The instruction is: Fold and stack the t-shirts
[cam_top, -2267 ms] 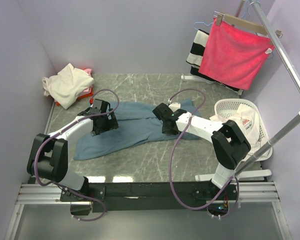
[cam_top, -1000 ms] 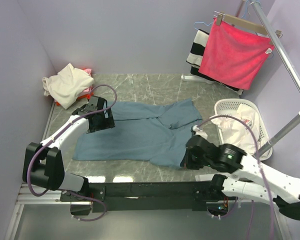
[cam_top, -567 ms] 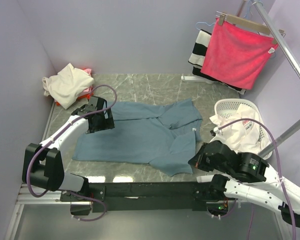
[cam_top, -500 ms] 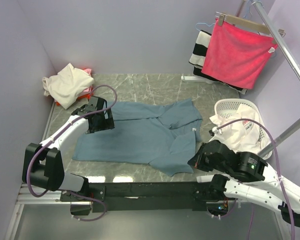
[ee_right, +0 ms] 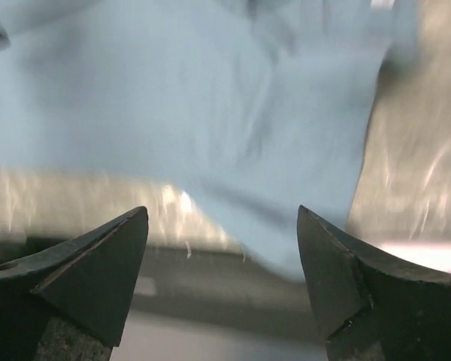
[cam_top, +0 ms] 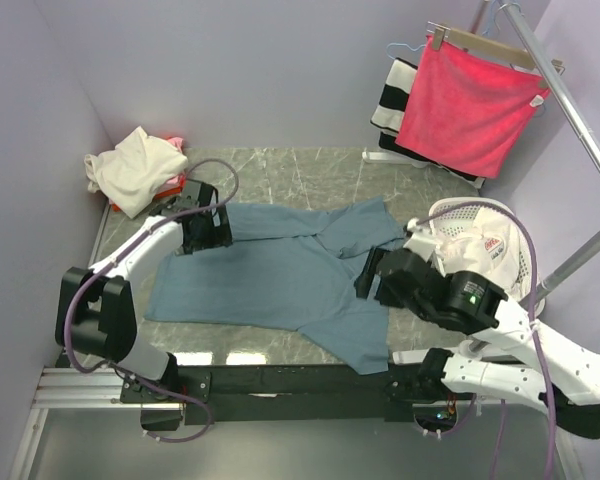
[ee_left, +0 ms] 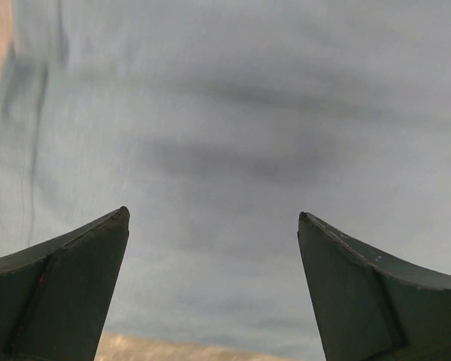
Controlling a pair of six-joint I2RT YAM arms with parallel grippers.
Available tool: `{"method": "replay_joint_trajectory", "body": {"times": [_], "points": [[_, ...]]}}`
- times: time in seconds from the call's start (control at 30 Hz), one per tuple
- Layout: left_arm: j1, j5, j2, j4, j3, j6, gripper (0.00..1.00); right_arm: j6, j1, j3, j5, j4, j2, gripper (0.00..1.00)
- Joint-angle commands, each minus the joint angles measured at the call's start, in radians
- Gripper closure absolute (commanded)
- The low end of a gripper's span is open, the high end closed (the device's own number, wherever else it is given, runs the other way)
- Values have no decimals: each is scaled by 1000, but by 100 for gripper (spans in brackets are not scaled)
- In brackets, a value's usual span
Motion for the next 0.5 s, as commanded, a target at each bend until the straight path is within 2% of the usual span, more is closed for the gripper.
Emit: {"method": "replay_joint_trajectory", "body": {"times": [0.0,0.1,0.17,0.3,0.47], "points": [[17,8,64,68,150,6,1,-233,-218,9,134,270,141,14],[21,3,153,91,236,-15,1,-344,-376,-22,8,533,299,18],[23,12,223,112,284,-32,1,-398,-421,-13,-41,611,388,21],[24,20,329,140,335,-49,1,-458,-522,112,-149,700,681,27],[26,34,415,166,332,-53,1,-498,-570,217,-224,726,865,30]]}}
